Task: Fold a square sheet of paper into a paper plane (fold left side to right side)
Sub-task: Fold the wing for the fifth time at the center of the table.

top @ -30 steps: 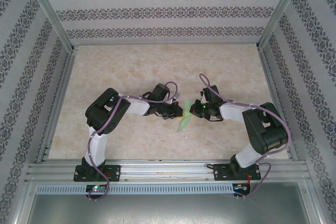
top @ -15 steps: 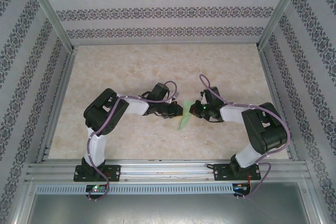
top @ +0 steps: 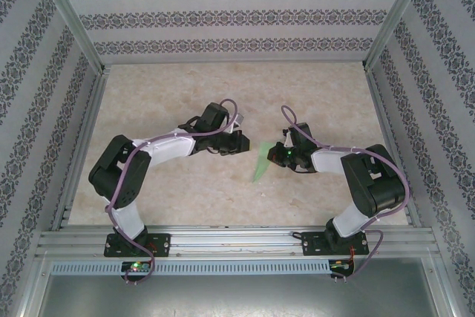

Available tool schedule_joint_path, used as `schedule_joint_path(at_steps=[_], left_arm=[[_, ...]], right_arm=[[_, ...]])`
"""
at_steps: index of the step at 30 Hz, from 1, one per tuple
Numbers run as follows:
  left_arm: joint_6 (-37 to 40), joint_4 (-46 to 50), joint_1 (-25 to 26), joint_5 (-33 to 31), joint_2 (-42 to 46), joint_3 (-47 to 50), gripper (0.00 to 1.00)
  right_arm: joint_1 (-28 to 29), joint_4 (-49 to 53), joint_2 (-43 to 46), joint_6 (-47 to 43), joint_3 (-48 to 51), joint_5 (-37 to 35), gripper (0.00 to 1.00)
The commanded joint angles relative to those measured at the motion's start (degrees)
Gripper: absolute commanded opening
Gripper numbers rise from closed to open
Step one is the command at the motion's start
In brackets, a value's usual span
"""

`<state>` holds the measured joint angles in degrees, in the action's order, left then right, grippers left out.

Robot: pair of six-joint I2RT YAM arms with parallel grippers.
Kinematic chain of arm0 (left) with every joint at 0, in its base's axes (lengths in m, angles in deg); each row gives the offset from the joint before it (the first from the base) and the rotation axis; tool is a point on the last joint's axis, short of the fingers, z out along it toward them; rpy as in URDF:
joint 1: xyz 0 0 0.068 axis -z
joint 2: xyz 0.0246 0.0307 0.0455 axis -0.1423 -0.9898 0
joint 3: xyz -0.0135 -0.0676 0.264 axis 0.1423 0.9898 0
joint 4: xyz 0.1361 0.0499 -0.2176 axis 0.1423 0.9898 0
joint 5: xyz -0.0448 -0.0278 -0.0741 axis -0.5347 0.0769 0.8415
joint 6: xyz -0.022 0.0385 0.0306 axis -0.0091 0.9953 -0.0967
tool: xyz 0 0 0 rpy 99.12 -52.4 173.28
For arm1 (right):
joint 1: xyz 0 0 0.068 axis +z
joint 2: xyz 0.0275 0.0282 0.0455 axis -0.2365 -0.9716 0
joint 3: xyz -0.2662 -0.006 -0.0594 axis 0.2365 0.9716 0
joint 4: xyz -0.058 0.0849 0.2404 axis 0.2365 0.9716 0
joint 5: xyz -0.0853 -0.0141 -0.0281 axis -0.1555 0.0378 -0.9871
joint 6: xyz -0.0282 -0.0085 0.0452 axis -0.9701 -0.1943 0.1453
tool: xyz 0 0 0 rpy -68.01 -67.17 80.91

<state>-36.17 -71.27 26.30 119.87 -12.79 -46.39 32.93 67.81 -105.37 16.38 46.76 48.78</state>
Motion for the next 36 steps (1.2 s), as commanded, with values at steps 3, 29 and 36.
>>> schedule_joint_path(at_steps=[3, 29, 36], left_arm=[[-0.67, 5.87, 3.97, 5.11, -3.28, -3.24, 0.07], [-3.01, 2.67, 6.32, 5.97, -12.32, -2.52, 0.05], [-3.79, 1.29, 6.37, 6.13, -13.16, -0.99, 0.05]], right_arm=[[0.26, 6.04, -3.53, -1.85, 1.46, -2.28, 0.0], [0.77, 7.17, -4.5, -2.39, -0.08, -2.08, 0.0], [0.88, 7.43, -4.5, -2.47, -0.17, -2.08, 0.0]])
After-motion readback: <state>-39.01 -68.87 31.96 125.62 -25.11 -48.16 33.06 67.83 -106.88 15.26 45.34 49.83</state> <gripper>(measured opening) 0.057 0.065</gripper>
